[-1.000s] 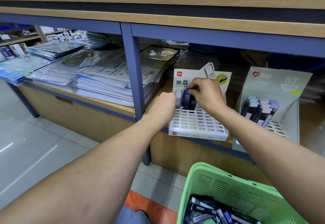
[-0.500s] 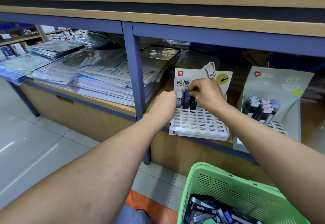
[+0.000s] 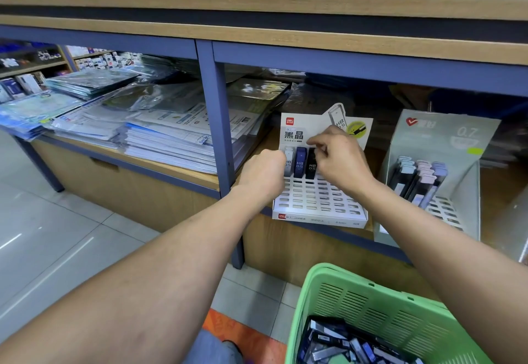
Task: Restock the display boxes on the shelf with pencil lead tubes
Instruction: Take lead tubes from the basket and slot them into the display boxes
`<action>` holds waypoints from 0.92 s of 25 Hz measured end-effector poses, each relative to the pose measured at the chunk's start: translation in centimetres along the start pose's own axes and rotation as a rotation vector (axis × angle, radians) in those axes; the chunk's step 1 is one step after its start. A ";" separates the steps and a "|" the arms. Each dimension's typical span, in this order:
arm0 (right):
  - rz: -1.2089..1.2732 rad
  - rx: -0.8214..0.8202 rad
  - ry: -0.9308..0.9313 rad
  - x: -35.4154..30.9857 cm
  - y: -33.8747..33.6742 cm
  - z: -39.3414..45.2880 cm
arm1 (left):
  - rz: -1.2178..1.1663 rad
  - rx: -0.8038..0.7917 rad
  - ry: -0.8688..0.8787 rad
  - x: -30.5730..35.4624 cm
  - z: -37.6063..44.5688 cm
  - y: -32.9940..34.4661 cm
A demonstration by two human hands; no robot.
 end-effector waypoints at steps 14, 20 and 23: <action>-0.024 -0.316 0.371 13.5 2.5 -22.4 | 0.172 -0.452 0.456 16.2 -10.9 13.1; -0.114 -0.786 0.599 22.2 10.4 -33.1 | 0.198 -0.826 0.380 16.6 -14.9 25.1; -0.175 -0.890 0.673 25.9 12.3 -36.8 | 0.148 -0.966 0.309 15.9 -17.1 31.7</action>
Point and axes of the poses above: each hand's wrist, its own z-axis towards the middle knuckle, its own y-axis out of the palm, x = y × z, the point moved 8 cm from there along z, towards the middle knuckle, and after that the axes turned 6 degrees about y, right-handed, at the moved point
